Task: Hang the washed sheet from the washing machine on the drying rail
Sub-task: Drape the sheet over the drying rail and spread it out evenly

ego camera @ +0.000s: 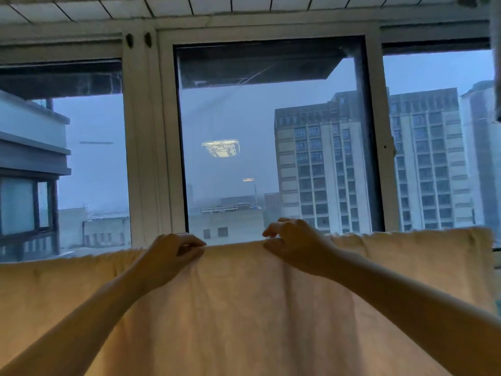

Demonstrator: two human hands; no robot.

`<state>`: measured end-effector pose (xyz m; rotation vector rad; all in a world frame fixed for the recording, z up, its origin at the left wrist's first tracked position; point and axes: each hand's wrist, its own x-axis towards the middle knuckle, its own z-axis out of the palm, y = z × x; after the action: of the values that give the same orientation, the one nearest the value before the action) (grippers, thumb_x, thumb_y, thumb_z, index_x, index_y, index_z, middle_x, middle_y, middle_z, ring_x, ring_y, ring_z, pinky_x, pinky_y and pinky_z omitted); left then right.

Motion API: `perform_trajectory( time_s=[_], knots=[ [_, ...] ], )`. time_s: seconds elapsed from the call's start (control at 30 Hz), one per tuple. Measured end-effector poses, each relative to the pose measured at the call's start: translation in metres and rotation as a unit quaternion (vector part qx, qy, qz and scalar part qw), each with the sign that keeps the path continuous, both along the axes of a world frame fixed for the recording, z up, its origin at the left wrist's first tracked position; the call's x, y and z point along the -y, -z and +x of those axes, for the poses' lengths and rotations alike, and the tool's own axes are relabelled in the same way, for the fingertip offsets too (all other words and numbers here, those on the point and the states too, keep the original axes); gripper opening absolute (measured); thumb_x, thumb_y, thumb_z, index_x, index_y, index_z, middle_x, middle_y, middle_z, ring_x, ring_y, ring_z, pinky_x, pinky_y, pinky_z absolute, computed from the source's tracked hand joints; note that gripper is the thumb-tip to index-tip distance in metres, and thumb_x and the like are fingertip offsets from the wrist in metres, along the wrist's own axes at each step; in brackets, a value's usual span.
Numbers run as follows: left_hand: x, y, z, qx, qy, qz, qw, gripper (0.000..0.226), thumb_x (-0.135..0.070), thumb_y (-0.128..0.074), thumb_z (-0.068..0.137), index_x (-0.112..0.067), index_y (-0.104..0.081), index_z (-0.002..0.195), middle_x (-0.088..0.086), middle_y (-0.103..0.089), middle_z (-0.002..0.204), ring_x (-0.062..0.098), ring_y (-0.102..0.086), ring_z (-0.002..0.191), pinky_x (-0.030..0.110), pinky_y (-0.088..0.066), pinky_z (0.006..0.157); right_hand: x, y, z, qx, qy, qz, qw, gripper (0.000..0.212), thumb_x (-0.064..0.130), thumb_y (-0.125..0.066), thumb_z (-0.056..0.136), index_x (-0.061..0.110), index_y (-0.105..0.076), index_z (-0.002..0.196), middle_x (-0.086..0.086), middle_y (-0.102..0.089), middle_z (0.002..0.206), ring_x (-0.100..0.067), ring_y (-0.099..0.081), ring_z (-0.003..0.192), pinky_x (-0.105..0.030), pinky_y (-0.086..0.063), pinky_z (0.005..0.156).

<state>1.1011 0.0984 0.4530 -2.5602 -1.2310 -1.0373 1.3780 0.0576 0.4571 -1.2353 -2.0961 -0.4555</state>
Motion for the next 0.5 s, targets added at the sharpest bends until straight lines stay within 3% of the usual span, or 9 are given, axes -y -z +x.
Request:
perform_trajectory(
  time_s=[0.07,0.23,0.3,0.5],
  knots=[
    [-0.007,0.003,-0.008,0.014,0.0,0.008,1.0,0.015,-0.023,-0.06,0.09,-0.025,-0.068,0.102,-0.014,-0.066,0.089,-0.003,-0.062,0.082,0.0,-0.041,0.075,-0.004,0.003,-0.011,-0.013,0.001,-0.008,1.0,0.027,0.034,-0.05,0.095,0.016,-0.064,0.109,0.001,-0.064,0.106,-0.01,-0.062,0.089,-0.03,-0.054,0.082],
    [-0.013,0.008,-0.004,0.08,0.0,0.043,0.996,0.009,-0.022,-0.064,0.087,-0.023,-0.072,0.091,-0.016,-0.064,0.08,-0.013,-0.059,0.069,0.0,-0.042,0.074,-0.009,0.003,-0.019,-0.06,0.018,0.004,0.998,0.016,0.027,-0.058,0.092,0.019,-0.069,0.1,0.004,-0.069,0.097,-0.003,-0.063,0.081,-0.024,-0.054,0.08],
    [-0.013,0.008,0.005,0.094,0.001,0.059,0.994,0.01,-0.021,-0.063,0.089,-0.021,-0.072,0.09,-0.014,-0.066,0.081,-0.009,-0.057,0.068,0.001,-0.041,0.071,-0.011,0.003,-0.018,-0.071,0.032,0.005,0.997,0.014,0.025,-0.056,0.093,0.02,-0.067,0.099,0.006,-0.068,0.094,-0.003,-0.062,0.08,-0.025,-0.054,0.081],
    [-0.014,-0.004,0.051,0.148,-0.005,0.098,0.984,0.01,-0.026,-0.059,0.091,-0.025,-0.068,0.087,-0.007,-0.07,0.089,0.008,-0.062,0.076,0.029,-0.052,0.078,-0.016,0.002,-0.006,-0.144,0.076,0.056,0.985,0.014,0.018,-0.048,0.097,0.014,-0.059,0.09,0.001,-0.06,0.087,-0.01,-0.057,0.079,-0.024,-0.048,0.075]
  ],
)
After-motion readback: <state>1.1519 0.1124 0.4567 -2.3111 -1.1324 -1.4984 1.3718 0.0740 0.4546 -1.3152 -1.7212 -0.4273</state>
